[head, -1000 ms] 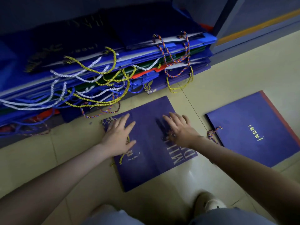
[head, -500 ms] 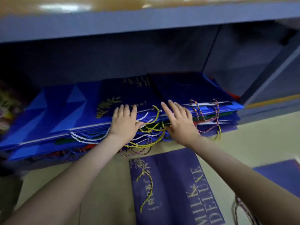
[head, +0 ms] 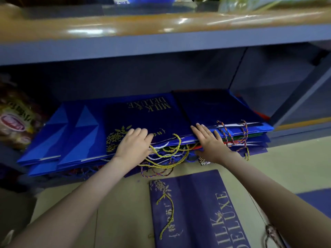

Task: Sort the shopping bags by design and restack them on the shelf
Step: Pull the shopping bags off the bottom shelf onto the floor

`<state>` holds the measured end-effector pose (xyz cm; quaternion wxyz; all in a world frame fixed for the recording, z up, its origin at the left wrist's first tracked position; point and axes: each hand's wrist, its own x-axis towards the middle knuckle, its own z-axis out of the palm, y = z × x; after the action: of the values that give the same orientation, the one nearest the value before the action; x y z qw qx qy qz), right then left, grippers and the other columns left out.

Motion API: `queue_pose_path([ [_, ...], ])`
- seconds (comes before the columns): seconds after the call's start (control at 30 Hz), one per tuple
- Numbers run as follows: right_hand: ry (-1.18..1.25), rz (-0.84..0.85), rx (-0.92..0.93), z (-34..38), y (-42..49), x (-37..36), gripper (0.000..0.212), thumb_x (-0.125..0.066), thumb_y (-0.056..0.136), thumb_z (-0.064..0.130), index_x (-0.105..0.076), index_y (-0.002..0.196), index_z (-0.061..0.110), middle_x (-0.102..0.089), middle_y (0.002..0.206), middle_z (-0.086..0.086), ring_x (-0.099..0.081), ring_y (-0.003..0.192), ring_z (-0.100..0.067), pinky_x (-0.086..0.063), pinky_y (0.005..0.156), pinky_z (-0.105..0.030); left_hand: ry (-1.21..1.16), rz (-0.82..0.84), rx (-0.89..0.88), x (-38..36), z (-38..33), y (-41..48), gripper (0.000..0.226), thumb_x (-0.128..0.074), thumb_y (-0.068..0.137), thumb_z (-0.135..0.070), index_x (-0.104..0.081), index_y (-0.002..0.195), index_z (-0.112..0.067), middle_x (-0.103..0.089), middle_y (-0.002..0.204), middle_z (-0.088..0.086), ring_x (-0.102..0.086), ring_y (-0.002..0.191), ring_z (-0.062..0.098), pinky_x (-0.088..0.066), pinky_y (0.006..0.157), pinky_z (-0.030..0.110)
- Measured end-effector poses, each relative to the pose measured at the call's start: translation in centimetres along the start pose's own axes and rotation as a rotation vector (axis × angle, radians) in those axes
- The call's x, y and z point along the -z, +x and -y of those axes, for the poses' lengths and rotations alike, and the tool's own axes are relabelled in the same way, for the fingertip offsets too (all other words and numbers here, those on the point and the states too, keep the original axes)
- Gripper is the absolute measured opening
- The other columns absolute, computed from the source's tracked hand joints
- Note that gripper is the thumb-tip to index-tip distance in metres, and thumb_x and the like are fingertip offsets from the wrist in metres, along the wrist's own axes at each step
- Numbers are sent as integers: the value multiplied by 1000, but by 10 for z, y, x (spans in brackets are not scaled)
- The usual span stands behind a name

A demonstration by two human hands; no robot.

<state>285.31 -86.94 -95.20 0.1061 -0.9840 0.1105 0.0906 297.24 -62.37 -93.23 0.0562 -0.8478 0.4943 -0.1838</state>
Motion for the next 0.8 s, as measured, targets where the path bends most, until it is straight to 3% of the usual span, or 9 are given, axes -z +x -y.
queue_pose_path([
  [0.07, 14, 50, -10, 1, 2, 0, 97, -62, 89, 37, 14, 149, 29, 19, 157, 2, 18, 144, -15, 4, 115, -49, -26, 1, -45, 3, 4, -7, 61, -85, 59, -47, -72, 102, -5, -58, 74, 5, -58, 68, 23, -50, 66, 32],
  [0.2, 90, 134, 13, 7, 1, 4, 105, -66, 82, 48, 17, 145, 43, 20, 157, 1, 23, 142, -20, 3, 112, -58, -35, -35, -38, 0, 12, -27, 50, -84, 66, -24, -69, 108, -1, -55, 76, 7, -57, 70, 26, -51, 68, 35],
  [0.3, 212, 127, 26, 9, -1, 15, 102, -61, 75, 65, 10, 146, 44, 11, 159, 1, 18, 144, -20, 3, 113, -58, 30, -69, -73, 2, 16, -41, 40, -75, 77, -21, -66, 109, 0, -56, 77, 8, -57, 71, 25, -49, 69, 37],
  [0.4, 650, 8, -16, 21, -12, 31, 85, -50, 75, 71, -14, 148, 44, -14, 158, 2, -3, 146, -14, -10, 117, -48, 84, -196, -134, 18, 22, -51, 32, -49, 90, -21, -64, 109, 0, -54, 75, 7, -53, 67, 23, -39, 67, 34],
  [0.5, 1167, -68, -27, 40, -22, 46, 64, -50, 87, 58, -29, 145, 40, -31, 150, 9, -27, 135, -5, -21, 109, -30, 102, -375, -183, 37, 24, -57, 22, -48, 94, -14, -61, 105, -1, -49, 71, 6, -43, 65, 23, -34, 65, 34],
  [0.6, 1582, 71, -33, 49, -25, 54, 70, -57, 82, 51, -27, 144, 41, -28, 152, 6, -28, 138, -13, -23, 107, -44, 34, -399, -257, 40, 17, -66, 19, -50, 96, -14, -63, 104, -1, -51, 70, 6, -48, 64, 23, -38, 66, 34],
  [0.7, 1493, 44, -132, 53, -26, 47, 82, -54, 92, 2, -12, 148, 43, -26, 155, 0, -48, 118, -14, -39, 99, -38, -110, -163, -283, 32, 10, -76, 44, -51, 94, -38, -57, 120, -3, -62, 93, 9, -58, 87, 25, -46, 86, 38],
  [0.8, 1450, 24, -87, 56, -32, 39, 88, -44, 92, -12, -10, 147, 46, -18, 157, 3, -49, 103, -1, -50, 69, -15, -391, 71, -48, 47, -2, -71, 77, -32, 88, -68, -37, 144, -16, -46, 141, 6, -39, 133, 21, -18, 115, 33],
])
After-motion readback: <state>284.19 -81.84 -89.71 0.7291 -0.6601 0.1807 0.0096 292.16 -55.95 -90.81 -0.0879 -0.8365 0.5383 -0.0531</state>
